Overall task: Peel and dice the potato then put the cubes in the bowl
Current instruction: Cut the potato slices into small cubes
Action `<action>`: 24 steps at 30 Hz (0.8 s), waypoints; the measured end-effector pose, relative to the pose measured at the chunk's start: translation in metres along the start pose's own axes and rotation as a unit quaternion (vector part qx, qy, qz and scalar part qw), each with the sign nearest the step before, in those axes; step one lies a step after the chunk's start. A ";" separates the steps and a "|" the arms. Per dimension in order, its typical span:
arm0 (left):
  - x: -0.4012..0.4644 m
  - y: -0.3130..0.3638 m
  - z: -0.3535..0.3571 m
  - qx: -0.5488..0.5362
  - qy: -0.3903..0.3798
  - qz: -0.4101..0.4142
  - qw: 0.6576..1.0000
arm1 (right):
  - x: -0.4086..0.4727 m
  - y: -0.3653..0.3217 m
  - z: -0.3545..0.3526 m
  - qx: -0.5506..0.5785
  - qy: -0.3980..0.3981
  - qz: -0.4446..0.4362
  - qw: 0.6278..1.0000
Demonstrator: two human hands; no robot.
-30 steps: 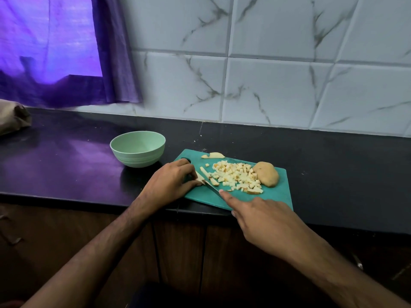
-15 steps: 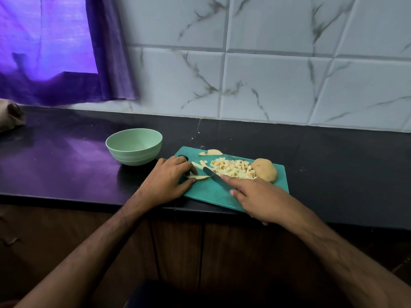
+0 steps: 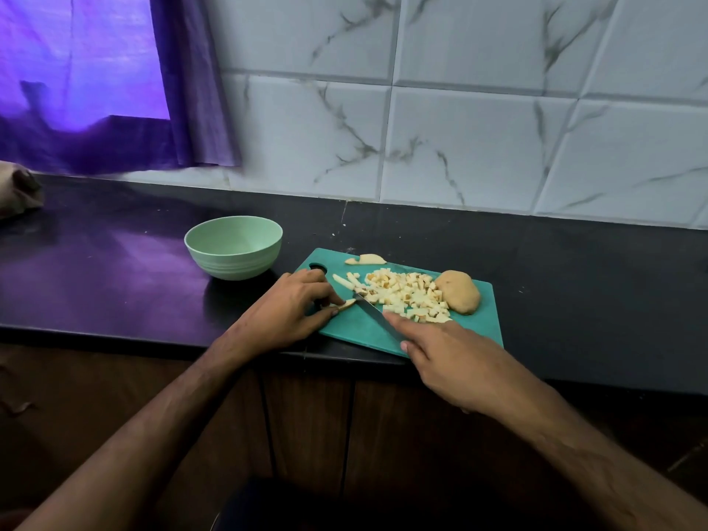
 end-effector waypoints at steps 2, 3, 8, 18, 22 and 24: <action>0.000 0.002 -0.001 -0.006 0.001 0.004 1.000 | 0.004 -0.006 0.002 -0.022 0.013 0.001 1.000; 0.000 0.003 -0.002 -0.007 0.003 0.006 1.000 | 0.006 -0.008 0.001 -0.032 0.018 0.004 0.999; 0.000 0.004 -0.004 0.003 0.007 0.006 1.000 | 0.015 -0.006 -0.011 -0.036 0.026 0.011 0.999; -0.001 0.000 -0.003 -0.002 0.013 0.006 1.000 | 0.007 -0.012 0.002 -0.052 0.032 0.009 0.998; -0.001 0.002 -0.005 0.005 0.014 0.008 1.000 | 0.022 -0.015 -0.003 -0.043 0.026 0.007 0.999; -0.002 0.005 -0.006 0.009 0.017 0.012 1.000 | 0.022 -0.011 -0.009 -0.032 0.027 0.011 0.999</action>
Point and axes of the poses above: each hand's wrist, its own x-axis towards the middle knuckle, its own z-axis out of the palm, y = z × x, the point moved 9 cm from there along x, towards the middle knuckle, and after that the axes turned 3 degrees about x, right-handed, at the moved point
